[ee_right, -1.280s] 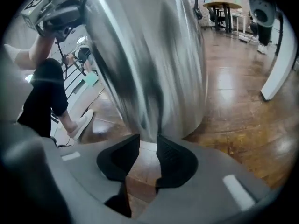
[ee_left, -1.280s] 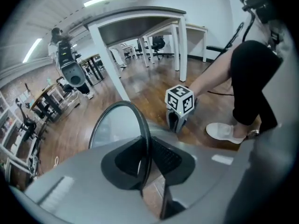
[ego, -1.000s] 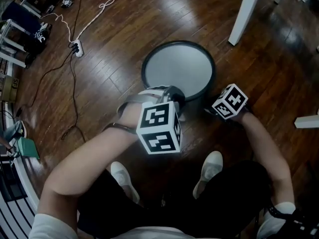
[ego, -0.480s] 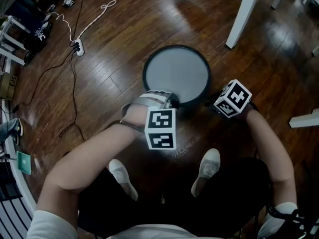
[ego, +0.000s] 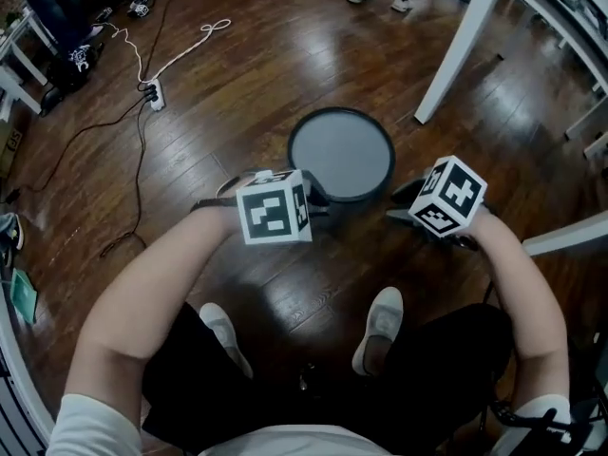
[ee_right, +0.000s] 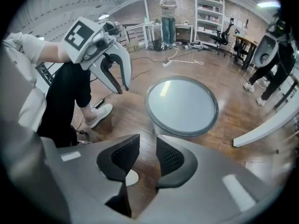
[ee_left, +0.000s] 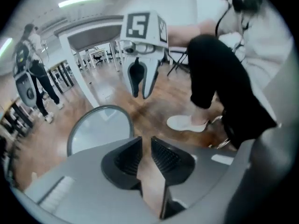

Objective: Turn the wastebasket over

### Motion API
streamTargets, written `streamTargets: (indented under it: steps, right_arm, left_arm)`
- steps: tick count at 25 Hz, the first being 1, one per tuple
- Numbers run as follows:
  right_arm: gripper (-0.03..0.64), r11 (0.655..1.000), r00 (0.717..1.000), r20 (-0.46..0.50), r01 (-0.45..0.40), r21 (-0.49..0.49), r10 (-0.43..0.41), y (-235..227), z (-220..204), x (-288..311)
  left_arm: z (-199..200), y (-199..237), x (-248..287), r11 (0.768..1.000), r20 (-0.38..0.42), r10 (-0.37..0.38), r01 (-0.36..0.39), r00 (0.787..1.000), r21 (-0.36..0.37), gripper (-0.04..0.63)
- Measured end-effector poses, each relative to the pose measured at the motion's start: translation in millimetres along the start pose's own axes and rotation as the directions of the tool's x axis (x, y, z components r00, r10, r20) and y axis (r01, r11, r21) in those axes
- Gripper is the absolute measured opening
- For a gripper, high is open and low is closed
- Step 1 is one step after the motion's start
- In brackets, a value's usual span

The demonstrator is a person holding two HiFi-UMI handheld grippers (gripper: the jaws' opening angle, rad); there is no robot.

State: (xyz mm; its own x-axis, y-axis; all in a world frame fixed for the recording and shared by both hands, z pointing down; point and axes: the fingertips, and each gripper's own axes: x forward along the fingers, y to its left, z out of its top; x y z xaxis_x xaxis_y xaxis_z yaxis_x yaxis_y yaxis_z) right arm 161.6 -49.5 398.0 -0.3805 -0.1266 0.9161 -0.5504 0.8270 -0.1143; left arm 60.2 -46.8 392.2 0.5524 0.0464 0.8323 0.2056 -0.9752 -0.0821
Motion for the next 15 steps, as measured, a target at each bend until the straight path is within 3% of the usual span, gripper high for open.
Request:
streamTargets:
  steps: [2, 4, 10, 15]
  right_arm:
    - [0.117, 1.000, 1.000, -0.008, 0.007, -0.022, -0.008, 15.1, 5.1, -12.6]
    - [0.121, 0.999, 1.000, -0.007, 0.025, -0.040, -0.025, 33.4, 9.1, -26.7]
    - [0.138, 0.995, 0.996, 0.060, 0.069, -0.069, -0.065, 117.6, 14.3, -64.6]
    - [0.143, 0.991, 0.994, 0.071, 0.087, -0.104, -0.080, 178.5, -4.9, -68.6]
  left_arm:
    - [5.0, -20.5, -26.9, 0.989, 0.113, -0.120, 0.129, 0.986, -0.075, 0.060]
    - [4.4, -38.0, -53.7, 0.976, 0.173, -0.181, 0.198, 0.968, -0.093, 0.060]
    - [6.1, -93.9, -114.8, 0.991, 0.210, -0.119, 0.129, 0.970, -0.034, 0.063]
    - [9.0, -151.7, -143.1, 0.997, 0.243, -0.076, 0.078, 0.967, -0.001, 0.075]
